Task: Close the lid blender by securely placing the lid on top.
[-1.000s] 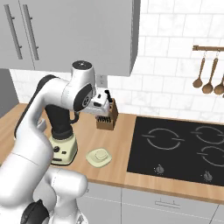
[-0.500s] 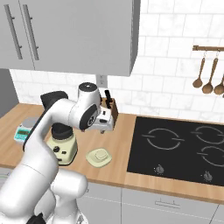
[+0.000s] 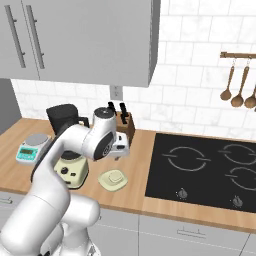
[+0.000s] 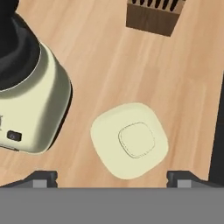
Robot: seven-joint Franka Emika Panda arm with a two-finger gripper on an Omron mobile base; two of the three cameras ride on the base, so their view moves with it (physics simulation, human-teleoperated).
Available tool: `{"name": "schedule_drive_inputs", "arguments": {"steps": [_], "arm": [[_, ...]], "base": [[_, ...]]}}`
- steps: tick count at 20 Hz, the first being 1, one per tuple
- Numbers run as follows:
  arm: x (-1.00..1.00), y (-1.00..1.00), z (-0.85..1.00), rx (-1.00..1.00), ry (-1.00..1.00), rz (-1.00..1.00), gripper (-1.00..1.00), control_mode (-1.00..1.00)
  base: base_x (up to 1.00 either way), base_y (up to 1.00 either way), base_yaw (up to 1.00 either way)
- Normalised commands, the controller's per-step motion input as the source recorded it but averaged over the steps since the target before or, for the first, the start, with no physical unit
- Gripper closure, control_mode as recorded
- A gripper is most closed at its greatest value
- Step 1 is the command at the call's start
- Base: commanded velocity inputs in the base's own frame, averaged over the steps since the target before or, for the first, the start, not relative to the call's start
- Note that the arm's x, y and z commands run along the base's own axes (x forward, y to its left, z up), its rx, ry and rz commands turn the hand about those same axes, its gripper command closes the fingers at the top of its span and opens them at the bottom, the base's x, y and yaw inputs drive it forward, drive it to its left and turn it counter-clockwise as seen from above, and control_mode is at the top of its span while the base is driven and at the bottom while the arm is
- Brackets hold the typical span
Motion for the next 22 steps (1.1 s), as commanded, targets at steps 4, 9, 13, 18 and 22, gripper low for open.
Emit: {"name": "schedule_drive_inputs", "arguments": {"steps": [4,9,13,18,22], "arm": [[0.00,0.00,-0.35,-0.05,0.12,0.13,-1.00,-1.00],[0.03,0.00,-0.46,-0.05,0.20,0.11,-1.00,-1.00],[0.09,-0.01,-0.40,-0.01,0.14,0.11,-1.00,-1.00],[0.08,-0.01,-0.35,0.00,0.04,0.10,-1.00,-1.00],[0.06,-0.22,-0.13,0.01,0.00,0.07,-1.00,-1.00]], "base": [[0.00,0.00,0.00],[0.00,0.00,0.00],[0.00,0.00,0.00],[0.00,0.00,0.00],[0.00,0.00,0.00]]}}
